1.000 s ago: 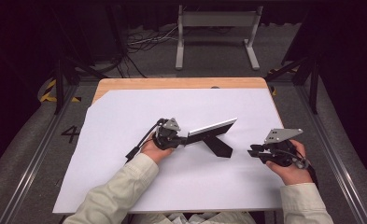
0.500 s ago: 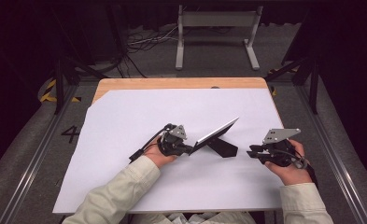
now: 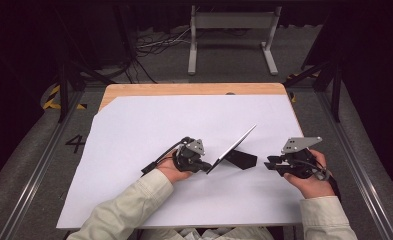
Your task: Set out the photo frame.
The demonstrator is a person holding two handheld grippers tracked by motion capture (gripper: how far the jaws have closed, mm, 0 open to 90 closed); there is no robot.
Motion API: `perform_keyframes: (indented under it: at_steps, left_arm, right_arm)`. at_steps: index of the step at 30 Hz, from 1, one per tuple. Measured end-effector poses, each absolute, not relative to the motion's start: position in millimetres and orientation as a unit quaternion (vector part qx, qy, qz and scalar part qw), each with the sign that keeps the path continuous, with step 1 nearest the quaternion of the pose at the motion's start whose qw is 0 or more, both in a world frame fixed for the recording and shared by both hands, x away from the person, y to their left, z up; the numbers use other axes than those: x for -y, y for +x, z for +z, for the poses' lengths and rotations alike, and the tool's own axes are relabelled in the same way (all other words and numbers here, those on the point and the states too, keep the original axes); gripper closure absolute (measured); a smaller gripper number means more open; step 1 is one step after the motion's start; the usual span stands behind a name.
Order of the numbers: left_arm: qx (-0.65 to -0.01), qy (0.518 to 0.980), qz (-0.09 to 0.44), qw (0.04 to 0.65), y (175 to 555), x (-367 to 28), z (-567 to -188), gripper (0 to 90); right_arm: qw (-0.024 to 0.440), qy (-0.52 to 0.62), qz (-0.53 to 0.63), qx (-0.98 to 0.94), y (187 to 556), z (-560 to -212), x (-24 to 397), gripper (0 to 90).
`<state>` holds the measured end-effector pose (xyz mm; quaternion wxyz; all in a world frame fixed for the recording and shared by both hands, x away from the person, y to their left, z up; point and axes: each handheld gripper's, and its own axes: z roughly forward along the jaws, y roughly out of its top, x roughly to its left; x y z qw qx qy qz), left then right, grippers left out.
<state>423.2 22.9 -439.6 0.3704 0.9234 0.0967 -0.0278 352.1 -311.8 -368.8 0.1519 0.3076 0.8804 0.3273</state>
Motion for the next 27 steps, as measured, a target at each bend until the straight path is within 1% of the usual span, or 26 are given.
perform_keyframes:
  at_steps: [8,17,27]
  left_arm:
    - [-0.063,0.931,-0.034,0.358,413,-13,-438,90.0]
    - [-0.044,0.933,-0.043,0.354,405,-5,-439,90.0]
    - [-0.025,0.938,-0.044,0.343,399,1,-440,90.0]
  right_arm:
    - [0.152,0.312,0.329,-0.878,351,-367,314,71.8]
    - [0.149,0.313,0.329,-0.878,351,-365,314,71.8]
    - [0.126,0.314,0.322,-0.884,351,-367,313,77.2]
